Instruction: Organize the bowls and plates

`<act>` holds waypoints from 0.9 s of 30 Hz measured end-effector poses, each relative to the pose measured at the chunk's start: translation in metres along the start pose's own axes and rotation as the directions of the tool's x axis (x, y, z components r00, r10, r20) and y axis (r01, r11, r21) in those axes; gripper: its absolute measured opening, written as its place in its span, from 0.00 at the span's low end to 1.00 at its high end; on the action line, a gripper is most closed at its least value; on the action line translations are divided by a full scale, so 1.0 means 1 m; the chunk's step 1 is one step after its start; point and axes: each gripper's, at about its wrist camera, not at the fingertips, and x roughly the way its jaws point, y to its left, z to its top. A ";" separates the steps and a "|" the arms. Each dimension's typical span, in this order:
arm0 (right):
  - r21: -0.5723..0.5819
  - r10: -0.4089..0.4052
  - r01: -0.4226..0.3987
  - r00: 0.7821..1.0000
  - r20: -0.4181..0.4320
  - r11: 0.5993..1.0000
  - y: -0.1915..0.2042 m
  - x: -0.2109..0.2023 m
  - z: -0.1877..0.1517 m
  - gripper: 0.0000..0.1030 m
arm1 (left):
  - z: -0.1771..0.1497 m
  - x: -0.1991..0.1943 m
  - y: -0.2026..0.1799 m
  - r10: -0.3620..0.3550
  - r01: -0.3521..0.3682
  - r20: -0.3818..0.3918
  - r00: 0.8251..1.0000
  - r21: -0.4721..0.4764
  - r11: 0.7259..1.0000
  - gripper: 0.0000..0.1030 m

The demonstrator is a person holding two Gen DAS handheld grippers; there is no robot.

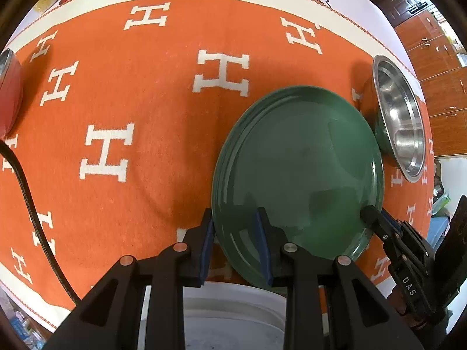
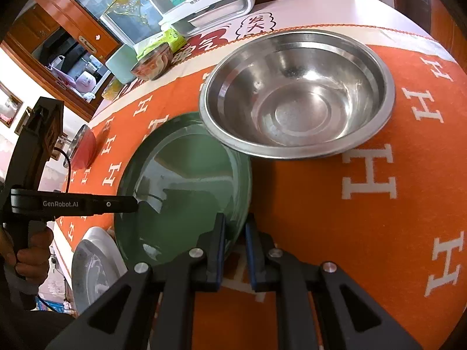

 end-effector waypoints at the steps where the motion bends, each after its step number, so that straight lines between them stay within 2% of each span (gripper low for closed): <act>1: -0.003 -0.003 0.003 1.000 0.004 1.000 0.001 -0.001 0.000 0.12 | 0.000 0.000 0.000 0.000 0.000 0.003 1.000 0.000 1.000 0.25; 17: -0.051 -0.021 0.025 0.996 0.082 0.998 0.014 -0.018 0.000 0.14 | -0.011 -0.032 0.001 -0.041 0.041 0.120 0.992 0.003 0.999 0.25; 27: -0.094 -0.016 0.028 0.993 0.121 0.995 0.027 -0.038 -0.009 0.15 | -0.042 -0.066 0.008 -0.077 0.079 0.206 0.975 0.002 0.997 0.25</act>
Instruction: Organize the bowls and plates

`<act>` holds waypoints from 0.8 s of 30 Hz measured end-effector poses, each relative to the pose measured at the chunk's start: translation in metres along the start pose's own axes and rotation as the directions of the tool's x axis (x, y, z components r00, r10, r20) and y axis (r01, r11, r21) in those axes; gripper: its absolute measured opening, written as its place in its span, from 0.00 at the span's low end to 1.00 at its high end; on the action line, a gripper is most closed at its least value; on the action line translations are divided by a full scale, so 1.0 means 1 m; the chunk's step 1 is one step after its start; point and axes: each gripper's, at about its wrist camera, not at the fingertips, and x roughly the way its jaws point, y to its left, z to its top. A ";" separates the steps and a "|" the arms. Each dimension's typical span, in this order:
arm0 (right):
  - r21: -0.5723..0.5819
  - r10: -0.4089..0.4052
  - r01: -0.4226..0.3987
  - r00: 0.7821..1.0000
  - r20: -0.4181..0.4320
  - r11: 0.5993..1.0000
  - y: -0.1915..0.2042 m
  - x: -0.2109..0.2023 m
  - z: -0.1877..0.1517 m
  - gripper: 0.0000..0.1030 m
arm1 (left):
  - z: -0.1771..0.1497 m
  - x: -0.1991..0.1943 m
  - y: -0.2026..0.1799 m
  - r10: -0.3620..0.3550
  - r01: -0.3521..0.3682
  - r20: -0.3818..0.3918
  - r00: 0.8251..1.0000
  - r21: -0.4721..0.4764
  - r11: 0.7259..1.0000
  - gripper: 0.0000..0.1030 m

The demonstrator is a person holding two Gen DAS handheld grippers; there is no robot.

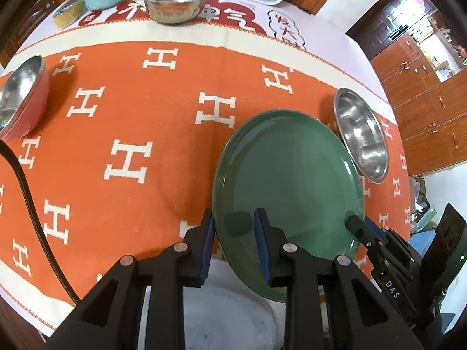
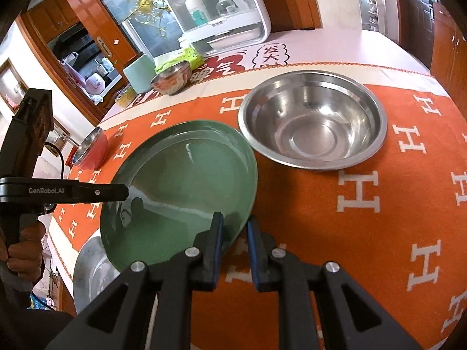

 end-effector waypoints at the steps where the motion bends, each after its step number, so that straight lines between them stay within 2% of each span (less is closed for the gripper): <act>1: -0.006 0.000 0.000 1.000 0.006 1.000 0.002 -0.002 0.000 0.15 | -0.004 -0.004 0.000 -0.002 0.002 0.011 1.000 0.000 1.000 0.25; 14: -0.128 0.009 0.000 0.997 0.075 0.992 0.040 -0.038 -0.009 0.15 | -0.049 -0.057 0.008 -0.017 0.021 0.133 0.991 -0.031 0.999 0.25; 24: -0.276 0.008 0.015 0.997 0.083 0.961 0.082 -0.055 -0.025 0.15 | -0.093 -0.081 0.032 -0.015 0.029 0.169 0.985 -0.080 0.996 0.25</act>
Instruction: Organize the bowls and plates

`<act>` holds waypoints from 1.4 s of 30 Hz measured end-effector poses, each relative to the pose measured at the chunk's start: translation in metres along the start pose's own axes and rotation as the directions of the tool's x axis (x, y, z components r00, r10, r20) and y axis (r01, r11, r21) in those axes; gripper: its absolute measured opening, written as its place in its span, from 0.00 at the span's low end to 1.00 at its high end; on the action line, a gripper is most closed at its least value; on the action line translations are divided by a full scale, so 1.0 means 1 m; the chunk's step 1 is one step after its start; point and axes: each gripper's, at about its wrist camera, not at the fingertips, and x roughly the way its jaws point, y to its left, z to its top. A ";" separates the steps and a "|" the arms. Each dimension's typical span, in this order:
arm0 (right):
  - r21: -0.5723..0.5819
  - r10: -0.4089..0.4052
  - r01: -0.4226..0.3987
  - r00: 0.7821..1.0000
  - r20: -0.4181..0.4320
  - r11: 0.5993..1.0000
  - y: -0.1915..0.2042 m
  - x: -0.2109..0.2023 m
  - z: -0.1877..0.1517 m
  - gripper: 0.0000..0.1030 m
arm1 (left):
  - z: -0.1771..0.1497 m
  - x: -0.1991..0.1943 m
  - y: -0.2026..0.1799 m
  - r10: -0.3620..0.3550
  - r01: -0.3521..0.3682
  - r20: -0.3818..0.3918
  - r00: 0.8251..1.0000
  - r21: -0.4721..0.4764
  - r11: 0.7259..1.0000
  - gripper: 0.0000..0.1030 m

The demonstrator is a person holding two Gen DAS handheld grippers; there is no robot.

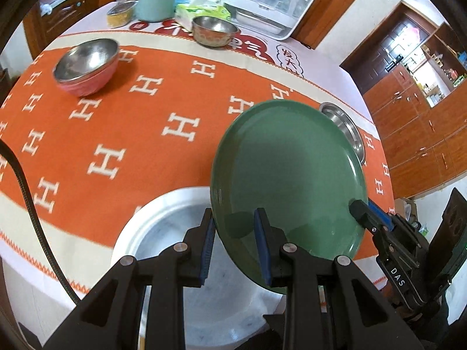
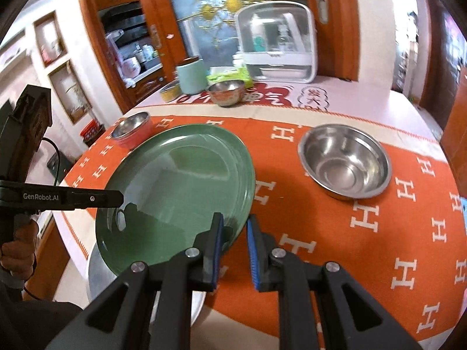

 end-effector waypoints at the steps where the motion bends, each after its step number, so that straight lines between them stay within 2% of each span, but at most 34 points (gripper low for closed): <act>1: -0.013 0.001 -0.001 1.000 -0.003 1.000 0.004 -0.001 -0.001 0.15 | -0.003 -0.002 0.003 0.002 -0.002 0.003 1.000 -0.005 1.000 0.25; 9: -0.154 0.006 -0.017 0.998 -0.069 0.988 0.044 -0.002 -0.013 0.17 | -0.036 -0.014 0.036 0.010 -0.008 0.021 1.000 -0.082 0.997 0.25; 15: -0.220 0.005 -0.033 0.992 -0.127 0.975 0.064 0.001 -0.024 0.17 | -0.062 -0.016 0.055 0.025 -0.024 0.006 1.000 -0.121 0.992 0.25; 22: -0.250 -0.009 -0.047 0.975 -0.221 0.967 0.075 0.010 -0.040 0.19 | -0.081 -0.013 0.059 0.080 -0.083 -0.030 0.996 -0.120 0.989 0.25; 27: -0.254 -0.031 -0.043 0.960 -0.280 0.966 0.077 0.018 -0.051 0.19 | -0.092 -0.011 0.059 0.089 -0.094 -0.044 0.995 -0.114 0.989 0.25; 29: -0.257 -0.033 -0.046 0.956 -0.293 0.965 0.077 0.020 -0.053 0.19 | -0.095 -0.009 0.059 0.092 -0.097 -0.048 0.995 -0.115 0.989 0.25; 31: -0.265 0.012 -0.094 0.955 -0.298 0.960 0.081 0.018 -0.055 0.19 | -0.096 -0.009 0.058 0.093 -0.098 -0.048 0.995 -0.112 0.989 0.25; 36: -0.384 0.023 -0.147 0.951 -0.309 0.912 0.105 0.020 -0.061 0.19 | -0.097 -0.006 0.053 0.118 -0.123 -0.057 0.991 -0.100 0.987 0.25; 42: -0.381 0.027 -0.147 0.952 -0.305 0.913 0.100 0.022 -0.057 0.19 | -0.095 -0.003 0.054 0.163 -0.170 -0.067 0.984 -0.107 0.980 0.25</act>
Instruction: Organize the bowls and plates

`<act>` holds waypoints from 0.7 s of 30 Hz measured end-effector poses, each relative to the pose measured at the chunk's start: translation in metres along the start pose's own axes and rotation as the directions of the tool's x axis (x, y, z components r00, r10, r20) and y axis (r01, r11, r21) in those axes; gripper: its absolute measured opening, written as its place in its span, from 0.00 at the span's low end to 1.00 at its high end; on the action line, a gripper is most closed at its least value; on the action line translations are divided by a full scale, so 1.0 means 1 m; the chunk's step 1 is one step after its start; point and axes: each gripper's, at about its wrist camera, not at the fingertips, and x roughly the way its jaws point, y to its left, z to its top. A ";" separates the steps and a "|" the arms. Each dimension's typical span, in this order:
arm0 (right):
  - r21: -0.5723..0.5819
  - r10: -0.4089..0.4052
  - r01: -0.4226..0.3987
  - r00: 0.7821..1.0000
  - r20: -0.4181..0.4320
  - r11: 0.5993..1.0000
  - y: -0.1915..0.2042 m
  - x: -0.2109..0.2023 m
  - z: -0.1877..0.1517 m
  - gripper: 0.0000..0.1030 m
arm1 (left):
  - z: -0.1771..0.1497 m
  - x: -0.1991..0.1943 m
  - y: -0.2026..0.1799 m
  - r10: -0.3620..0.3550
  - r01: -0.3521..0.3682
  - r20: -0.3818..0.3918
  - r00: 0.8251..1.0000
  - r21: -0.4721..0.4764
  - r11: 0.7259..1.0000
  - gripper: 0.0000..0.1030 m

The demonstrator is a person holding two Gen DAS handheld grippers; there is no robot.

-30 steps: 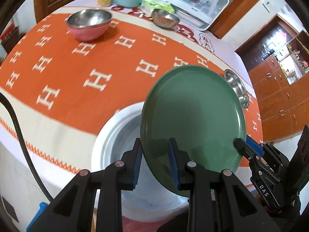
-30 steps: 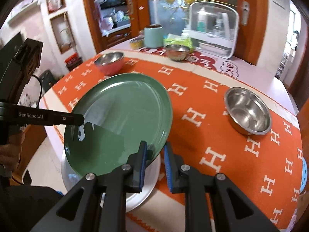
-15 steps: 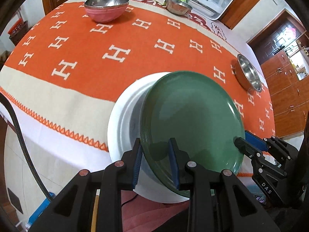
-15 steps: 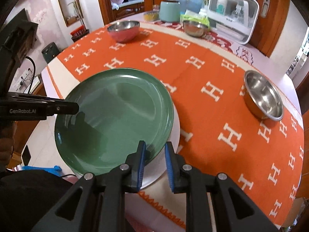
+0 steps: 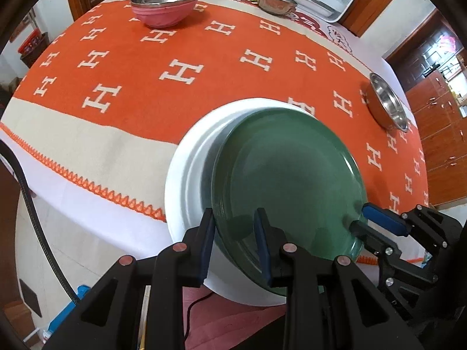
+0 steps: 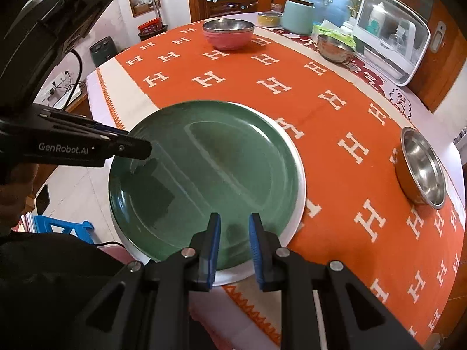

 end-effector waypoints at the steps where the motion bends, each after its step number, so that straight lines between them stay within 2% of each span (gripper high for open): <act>1: -0.002 0.002 -0.002 1.000 0.001 1.000 -0.001 0.000 0.001 0.19 | 0.000 0.000 0.000 0.019 -0.019 0.001 1.000 0.001 1.000 0.25; 4: -0.007 0.007 -0.007 1.000 0.002 1.000 -0.002 0.002 0.002 0.19 | 0.002 -0.003 0.002 0.070 -0.070 0.012 0.997 0.000 0.998 0.25; 7: -0.009 0.015 -0.015 1.000 0.004 1.000 -0.003 0.003 0.005 0.19 | 0.004 -0.008 0.007 0.053 -0.052 0.028 0.998 -0.014 0.999 0.25; 10: -0.013 0.022 -0.022 1.000 0.006 1.000 -0.004 0.004 0.006 0.19 | 0.005 -0.009 0.003 0.083 -0.083 0.036 0.996 -0.001 0.997 0.25; 12: -0.016 0.027 -0.027 1.000 0.008 1.000 -0.005 0.005 0.007 0.19 | 0.006 -0.013 0.001 0.057 -0.057 0.052 0.997 0.007 0.998 0.25; 17: -0.010 0.032 -0.032 0.999 0.020 0.999 -0.010 0.005 0.009 0.19 | 0.010 -0.030 -0.020 0.066 -0.079 0.137 0.988 0.087 0.993 0.27; 21: 0.003 0.036 -0.036 0.999 0.039 0.999 -0.015 0.003 0.010 0.19 | 0.014 -0.039 -0.035 0.074 -0.098 0.174 0.982 0.136 0.986 0.27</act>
